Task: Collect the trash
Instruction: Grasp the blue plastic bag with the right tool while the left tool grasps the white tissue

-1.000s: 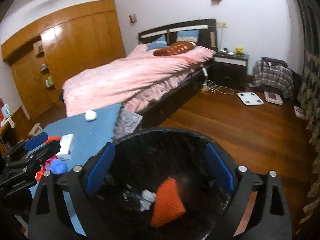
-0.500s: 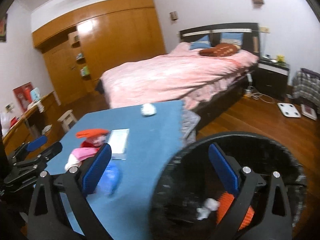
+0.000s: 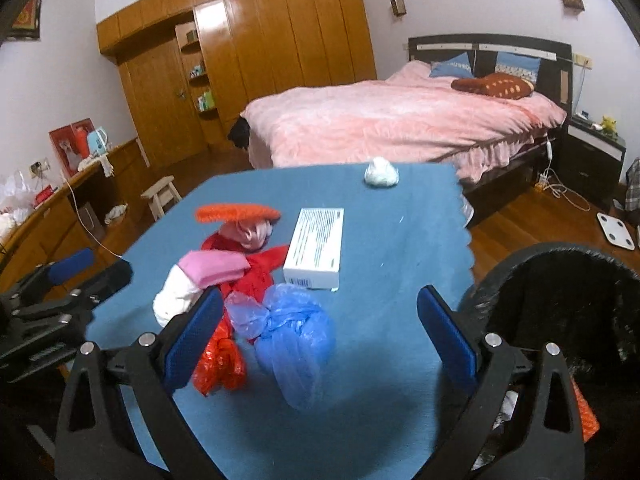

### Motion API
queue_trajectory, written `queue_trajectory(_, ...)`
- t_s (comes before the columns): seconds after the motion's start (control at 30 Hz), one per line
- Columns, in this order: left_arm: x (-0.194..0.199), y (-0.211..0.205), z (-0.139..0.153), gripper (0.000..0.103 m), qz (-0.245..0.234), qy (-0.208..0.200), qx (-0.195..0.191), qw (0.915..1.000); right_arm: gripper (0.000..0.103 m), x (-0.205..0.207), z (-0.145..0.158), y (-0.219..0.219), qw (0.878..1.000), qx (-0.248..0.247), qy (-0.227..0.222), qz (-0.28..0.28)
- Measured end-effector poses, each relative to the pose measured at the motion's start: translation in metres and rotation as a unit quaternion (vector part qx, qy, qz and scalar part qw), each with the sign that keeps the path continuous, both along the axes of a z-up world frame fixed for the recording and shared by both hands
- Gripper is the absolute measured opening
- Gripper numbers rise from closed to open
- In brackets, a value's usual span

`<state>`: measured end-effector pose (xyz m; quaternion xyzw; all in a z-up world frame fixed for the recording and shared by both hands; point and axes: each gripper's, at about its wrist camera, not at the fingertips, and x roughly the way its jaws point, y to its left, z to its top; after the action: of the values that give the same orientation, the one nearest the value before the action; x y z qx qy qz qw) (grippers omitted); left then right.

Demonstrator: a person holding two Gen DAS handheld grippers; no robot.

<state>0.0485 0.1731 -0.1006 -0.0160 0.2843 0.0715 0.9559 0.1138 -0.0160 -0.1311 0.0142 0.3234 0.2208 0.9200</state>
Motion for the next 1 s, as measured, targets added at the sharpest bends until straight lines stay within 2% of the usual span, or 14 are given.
queue_trajectory(0.27, 0.006, 0.013, -0.019, 0.085, 0.008, 0.018, -0.002, 0.9998, 0.092, 0.012, -0.033, 0.022, 0.999, -0.025, 0.03, 0.012)
queue_trajectory(0.37, 0.008, 0.019, -0.026, 0.085, 0.013, 0.026, -0.002, 0.9996, 0.083, 0.017, -0.042, 0.029, 0.998, -0.03, 0.046, 0.021)
queue_trajectory(0.63, 0.015, 0.031, -0.044, 0.084, 0.02, 0.05, -0.008, 0.9985, 0.076, 0.019, -0.06, 0.042, 0.994, -0.046, 0.083, 0.048)
queue_trajectory(0.73, 0.019, 0.03, -0.052, 0.083, 0.02, 0.061, -0.015, 0.9978, 0.063, 0.022, -0.064, 0.043, 0.993, -0.046, 0.096, 0.053)
queue_trajectory(0.83, 0.023, 0.03, -0.059, 0.08, 0.017, 0.072, -0.018, 0.9971, 0.055, 0.026, -0.067, 0.04, 0.991, -0.036, 0.112, 0.057)
queue_trajectory(1.0, 0.028, 0.029, -0.068, 0.068, 0.008, 0.089, -0.027, 0.9956, 0.053, 0.025, -0.063, 0.038, 0.992, -0.034, 0.106, 0.057)
